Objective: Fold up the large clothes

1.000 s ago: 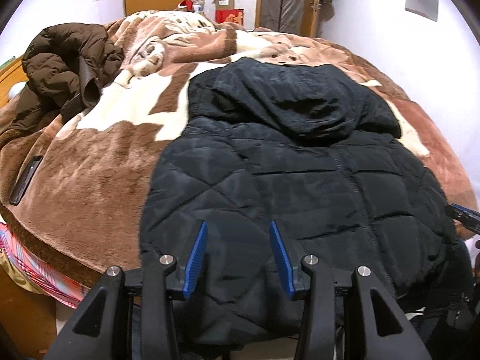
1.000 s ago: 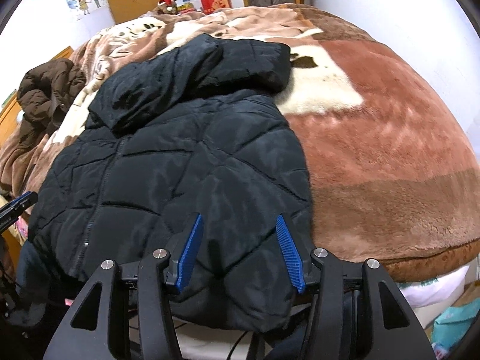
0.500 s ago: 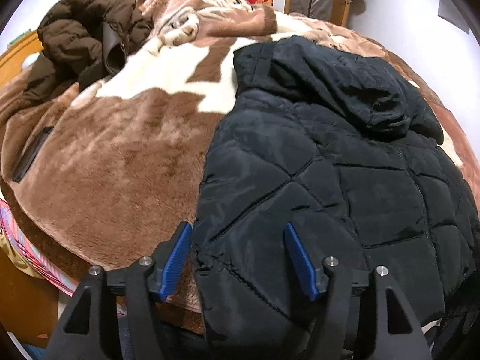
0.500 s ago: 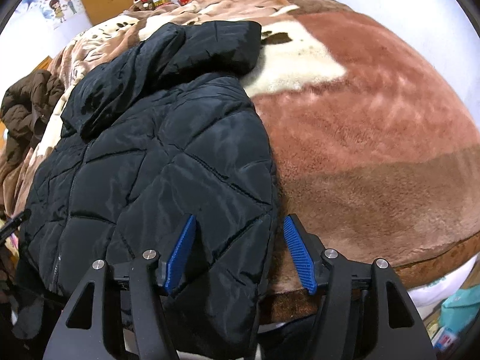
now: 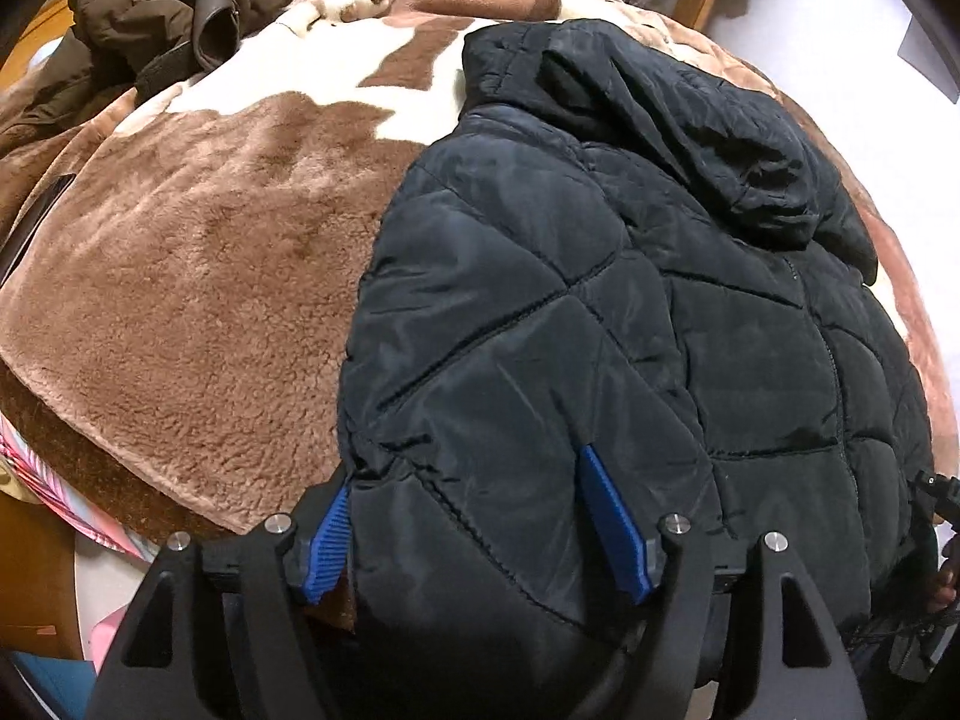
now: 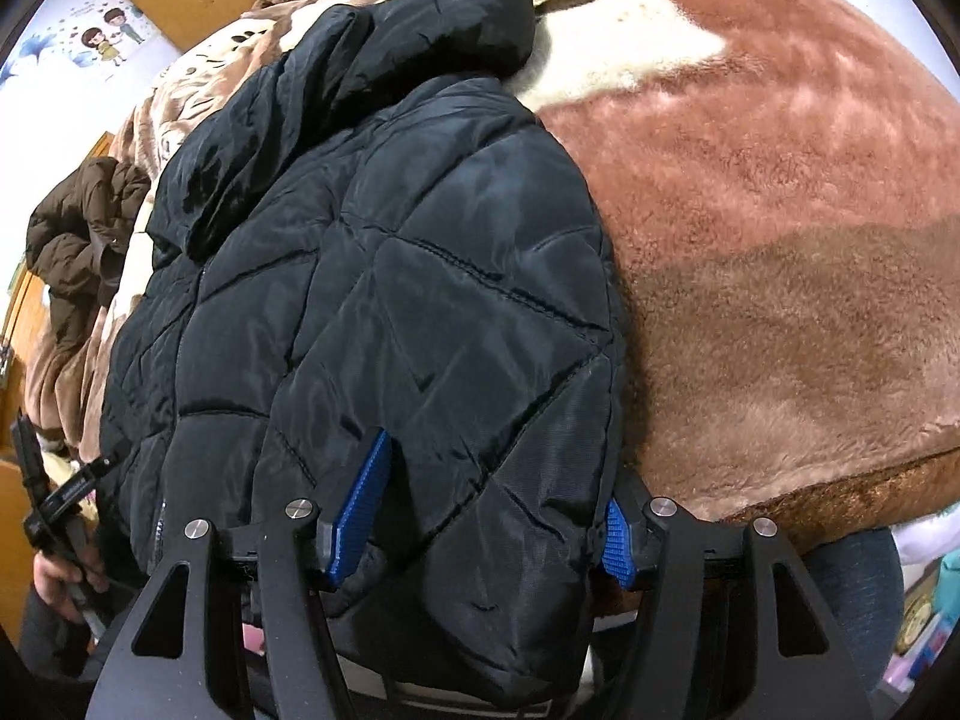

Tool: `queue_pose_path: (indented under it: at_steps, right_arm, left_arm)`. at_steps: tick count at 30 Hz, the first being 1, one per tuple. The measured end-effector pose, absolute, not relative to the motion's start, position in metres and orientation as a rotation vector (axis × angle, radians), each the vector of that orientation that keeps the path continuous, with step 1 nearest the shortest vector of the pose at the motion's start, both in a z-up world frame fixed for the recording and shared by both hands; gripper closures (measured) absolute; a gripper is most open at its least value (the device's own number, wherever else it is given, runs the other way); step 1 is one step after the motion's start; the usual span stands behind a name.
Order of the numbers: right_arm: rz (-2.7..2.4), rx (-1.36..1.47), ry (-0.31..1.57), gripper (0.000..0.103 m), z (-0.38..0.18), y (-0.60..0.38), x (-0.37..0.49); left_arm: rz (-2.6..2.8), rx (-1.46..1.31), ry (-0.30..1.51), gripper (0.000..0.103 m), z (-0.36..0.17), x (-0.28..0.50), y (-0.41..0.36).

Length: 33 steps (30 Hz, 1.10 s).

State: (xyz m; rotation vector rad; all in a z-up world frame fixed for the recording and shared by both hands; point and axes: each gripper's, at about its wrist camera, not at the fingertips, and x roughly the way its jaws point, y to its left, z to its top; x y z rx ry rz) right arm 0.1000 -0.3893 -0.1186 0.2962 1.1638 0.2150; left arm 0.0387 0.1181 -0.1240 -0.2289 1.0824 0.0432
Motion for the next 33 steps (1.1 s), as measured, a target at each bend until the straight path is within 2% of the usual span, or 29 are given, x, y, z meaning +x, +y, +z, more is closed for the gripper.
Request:
queue_pose_path:
  at_steps: [1,2,4,6,8,16,21,33]
  right_arm:
    - [0.217,0.286,1.165,0.059,-0.117,-0.388,0.099]
    - [0.218,0.284,1.163,0.064,-0.116,-0.387,0.1]
    - [0.228,0.288,1.156,0.079,-0.111,-0.387,0.099]
    - [0.237,0.292,1.148,0.085,-0.105,-0.386,0.098]
    - [0.247,0.301,1.131,0.088,-0.097,-0.385,0.098]
    - [0.354,0.372,0.961,0.091,-0.027,-0.396,0.089]
    - [0.387,0.362,0.904,0.091,-0.001,-0.396,0.08]
    - [0.425,0.421,0.852,0.091,0.022,-0.409,0.058]
  left_arm:
    - [0.038,-0.222,1.082,0.038,-0.123,0.038,0.116]
    - [0.033,-0.214,1.079,0.045,-0.121,0.037,0.114]
    - [0.024,-0.186,1.068,0.06,-0.116,0.035,0.108]
    - [0.01,-0.172,1.056,0.079,-0.108,0.033,0.104]
    - [-0.006,-0.19,1.028,0.084,-0.095,0.032,0.105]
    - [-0.094,-0.295,0.842,0.088,-0.021,0.023,0.117]
    - [-0.125,-0.34,0.767,0.088,0.011,0.015,0.128]
    - [-0.148,-0.44,0.726,0.088,0.03,-0.01,0.144]
